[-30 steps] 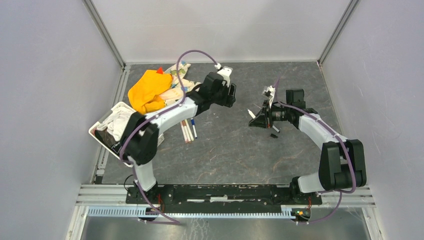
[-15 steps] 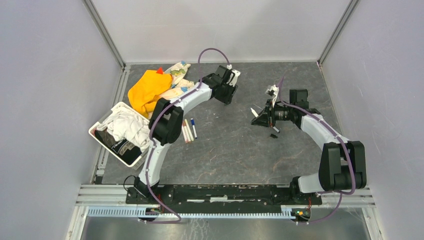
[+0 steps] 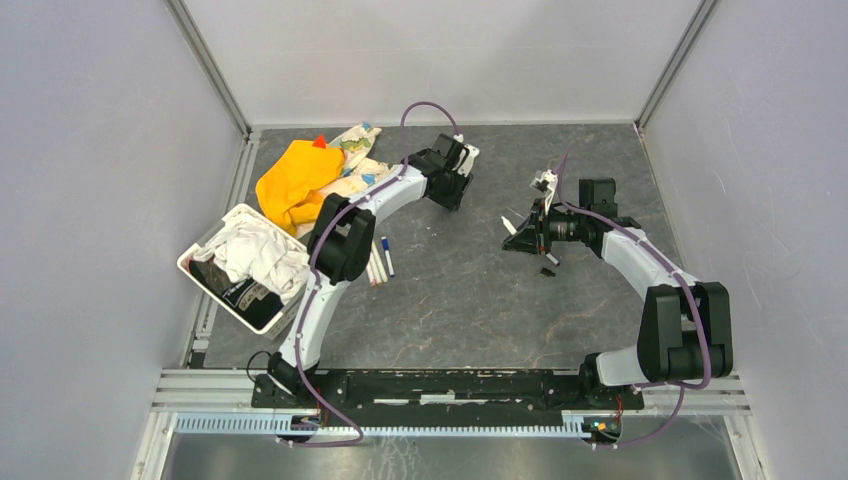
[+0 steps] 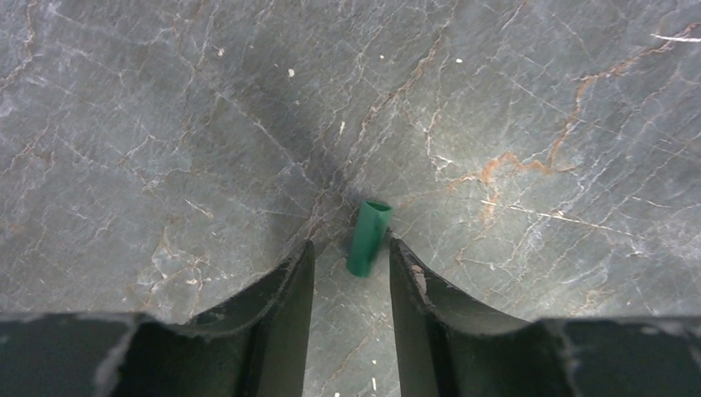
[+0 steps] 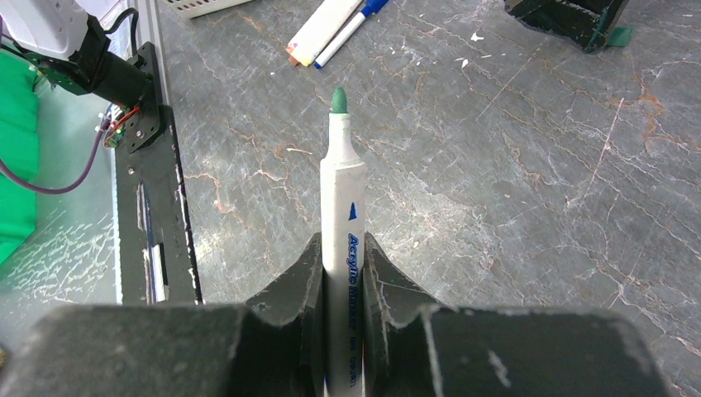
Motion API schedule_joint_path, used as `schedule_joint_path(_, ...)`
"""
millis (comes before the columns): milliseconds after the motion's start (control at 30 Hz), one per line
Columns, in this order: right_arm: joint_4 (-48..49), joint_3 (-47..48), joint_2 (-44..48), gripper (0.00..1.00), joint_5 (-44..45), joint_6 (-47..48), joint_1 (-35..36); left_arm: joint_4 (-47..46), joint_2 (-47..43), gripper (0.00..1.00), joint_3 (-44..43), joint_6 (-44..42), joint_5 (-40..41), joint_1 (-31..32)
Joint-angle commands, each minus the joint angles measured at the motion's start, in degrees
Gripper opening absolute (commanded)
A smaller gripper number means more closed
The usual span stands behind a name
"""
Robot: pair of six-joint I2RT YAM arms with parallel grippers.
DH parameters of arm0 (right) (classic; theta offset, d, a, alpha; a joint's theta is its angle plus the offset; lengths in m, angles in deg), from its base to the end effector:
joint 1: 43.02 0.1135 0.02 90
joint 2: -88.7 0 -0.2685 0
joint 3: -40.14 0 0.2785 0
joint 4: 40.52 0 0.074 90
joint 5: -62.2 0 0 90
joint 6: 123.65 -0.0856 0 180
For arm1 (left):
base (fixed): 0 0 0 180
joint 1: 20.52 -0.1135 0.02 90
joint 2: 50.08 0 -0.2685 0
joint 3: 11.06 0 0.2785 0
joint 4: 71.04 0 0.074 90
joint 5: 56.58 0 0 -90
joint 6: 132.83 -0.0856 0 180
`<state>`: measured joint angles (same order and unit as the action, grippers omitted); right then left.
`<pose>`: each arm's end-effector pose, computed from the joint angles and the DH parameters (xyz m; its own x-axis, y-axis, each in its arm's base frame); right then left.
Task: Insert the pens into the pen caps
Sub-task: Move the pen cap to the center of the board.
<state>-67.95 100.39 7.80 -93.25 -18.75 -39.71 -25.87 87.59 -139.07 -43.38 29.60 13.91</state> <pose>0.3063 0.0957 0.1989 -0.5557 -0.1392 -0.8197 -0.8005 0.3559 0.4823 0.4792 -0.3354 0.1173 -0.6685 0.4699 -0.5765 0.6022 0.7968 -0.0489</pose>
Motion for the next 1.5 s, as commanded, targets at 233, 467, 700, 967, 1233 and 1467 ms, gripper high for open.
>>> schedule_joint_path(233, 0.5, 2.4, 0.8, 0.00, -1.0, 1.1, -0.2, 0.6, 2.8, 0.23, -3.7, -4.0, -3.6, -0.4)
schedule_joint_path(467, 0.4, 2.5, 0.9, 0.00, -1.0, 1.2, -0.2, 0.4, -1.6, 0.06, 4.6, -8.3, -4.8, 1.1)
schedule_joint_path(700, -0.7, 2.9, 1.6, 0.00, -1.3, 2.6, -0.2, -9.0, -18.6, 0.04, 31.4, -17.8, -7.1, 7.0)
schedule_joint_path(967, -1.0, 2.9, 3.4, 0.00, -2.3, 3.5, -0.4, -10.5, -30.9, 0.07, 47.1, -18.1, -10.3, 11.3)
schedule_joint_path(1233, -1.0, 2.8, 3.7, 0.00, -2.5, 3.6, -0.8, -10.9, -29.4, 0.17, 48.2, -13.2, -6.4, 11.5)
schedule_joint_path(1467, -1.0, 2.8, 3.9, 0.00, -2.8, 3.6, -1.0, -18.0, -36.1, 0.43, 50.3, -5.6, -2.4, 10.9)
